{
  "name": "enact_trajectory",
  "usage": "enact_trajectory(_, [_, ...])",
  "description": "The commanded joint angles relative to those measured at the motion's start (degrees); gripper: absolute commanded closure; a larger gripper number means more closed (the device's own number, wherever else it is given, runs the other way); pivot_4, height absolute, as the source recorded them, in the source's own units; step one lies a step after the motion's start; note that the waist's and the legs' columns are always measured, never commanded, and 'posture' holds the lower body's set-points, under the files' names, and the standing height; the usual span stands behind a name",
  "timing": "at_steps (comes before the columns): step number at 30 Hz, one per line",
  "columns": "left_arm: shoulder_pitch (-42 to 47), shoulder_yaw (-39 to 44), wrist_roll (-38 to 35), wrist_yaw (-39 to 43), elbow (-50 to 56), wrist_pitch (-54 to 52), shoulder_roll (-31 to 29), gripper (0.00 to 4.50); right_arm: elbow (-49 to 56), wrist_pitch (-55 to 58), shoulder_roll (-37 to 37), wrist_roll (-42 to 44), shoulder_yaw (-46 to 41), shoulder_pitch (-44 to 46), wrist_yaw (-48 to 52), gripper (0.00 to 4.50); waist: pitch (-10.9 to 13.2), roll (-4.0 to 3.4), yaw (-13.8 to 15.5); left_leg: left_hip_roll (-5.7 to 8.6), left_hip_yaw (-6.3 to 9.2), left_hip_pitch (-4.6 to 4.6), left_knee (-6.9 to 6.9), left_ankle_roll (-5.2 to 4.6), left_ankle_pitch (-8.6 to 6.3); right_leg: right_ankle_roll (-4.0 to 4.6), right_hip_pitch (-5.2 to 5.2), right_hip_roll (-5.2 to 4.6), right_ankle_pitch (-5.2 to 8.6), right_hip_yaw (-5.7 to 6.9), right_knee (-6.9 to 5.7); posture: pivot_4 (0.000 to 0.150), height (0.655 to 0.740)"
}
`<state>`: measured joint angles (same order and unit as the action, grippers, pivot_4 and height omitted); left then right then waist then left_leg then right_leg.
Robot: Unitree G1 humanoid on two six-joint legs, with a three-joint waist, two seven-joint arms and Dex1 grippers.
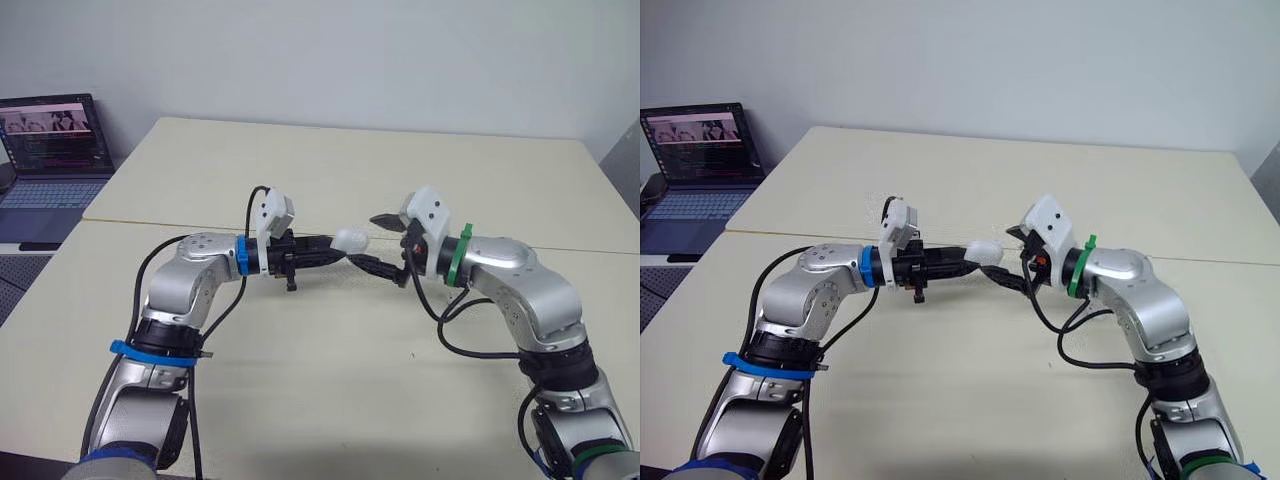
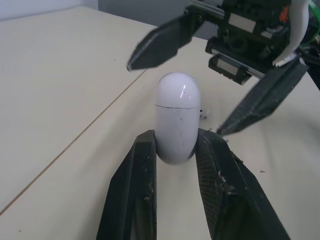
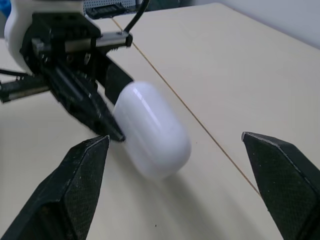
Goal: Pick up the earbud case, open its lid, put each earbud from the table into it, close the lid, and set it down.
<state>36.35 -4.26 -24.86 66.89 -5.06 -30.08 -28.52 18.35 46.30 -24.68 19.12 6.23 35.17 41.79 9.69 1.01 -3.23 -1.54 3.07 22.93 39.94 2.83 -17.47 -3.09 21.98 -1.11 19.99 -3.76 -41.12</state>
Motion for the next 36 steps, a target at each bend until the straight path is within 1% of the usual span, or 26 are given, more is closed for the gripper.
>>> enact_trajectory(1, [0.3, 0.8, -1.4, -0.1, 2.7, 0.0, -0.2, 3.75, 0.4, 1.7, 0.3, 2.4, -3.0, 1.5, -1.3, 0.07, 0.0, 0.0, 0.0, 0.01, 0.0, 0.0, 0.0, 0.0, 0.0, 0.0, -0.02, 0.0, 0.0, 0.0, 0.0, 0.15, 0.74])
enact_trajectory(15, [0.1, 0.5, -1.9, -0.9, 3.5, -0.9, 0.0, 3.75, -1.7, 6.3, 1.0, 8.1, -7.6, 3.6, -5.5, 0.07, 0.0, 0.0, 0.0, 0.01, 0.01, 0.0, -0.02, 0.0, 0.0, 0.0, -0.02, -0.01, 0.0, 0.0, 0.01, 0.15, 0.74])
enact_trajectory(20, [0.6, 0.5, -2.0, -1.0, 2.9, -0.6, -0.1, 3.75, 1.5, 5.8, -2.7, 9.5, -5.0, 1.8, -1.2, 0.07, 0.0, 0.0, 0.0, 0.03, 0.01, 0.01, -0.03, -0.01, 0.0, 0.0, -0.02, -0.01, 0.0, 0.0, 0.02, 0.15, 0.74])
enact_trajectory(23, [0.8, 0.5, -2.1, -1.0, 2.9, -0.8, -0.1, 3.75, 2.2, 5.0, -3.8, 9.0, -3.3, 1.1, -0.6, 0.07, 0.0, 0.0, 0.0, 0.02, 0.01, 0.01, -0.04, -0.01, -0.01, 0.0, -0.02, -0.01, 0.0, 0.0, 0.04, 0.15, 0.74])
enact_trajectory(28, [0.9, 0.5, -2.3, -1.0, 3.3, -1.1, -0.1, 3.75, 0.9, 3.8, -3.2, 7.9, -2.2, 1.0, -2.4, 0.07, 0.0, 0.0, 0.0, 0.01, 0.01, 0.01, -0.04, -0.02, 0.0, 0.0, -0.02, -0.01, 0.0, -0.01, 0.04, 0.15, 0.74])
enact_trajectory(34, [0.8, 0.3, -2.6, -0.9, 3.6, -1.2, -0.2, 3.75, -1.0, 3.6, -2.2, 7.5, -2.6, 1.9, -4.1, 0.07, 0.0, 0.0, 0.0, 0.02, 0.0, 0.01, -0.04, -0.02, 0.0, 0.0, -0.02, -0.01, 0.0, -0.01, 0.04, 0.15, 0.74])
enact_trajectory(36, [0.7, 0.3, -2.6, -0.9, 3.8, -1.2, -0.2, 3.75, -1.8, 4.2, -1.2, 8.3, -3.9, 2.2, -5.1, 0.07, 0.0, 0.0, 0.0, 0.02, 0.0, 0.01, -0.04, -0.02, 0.0, 0.0, -0.02, -0.01, 0.0, -0.01, 0.04, 0.15, 0.74])
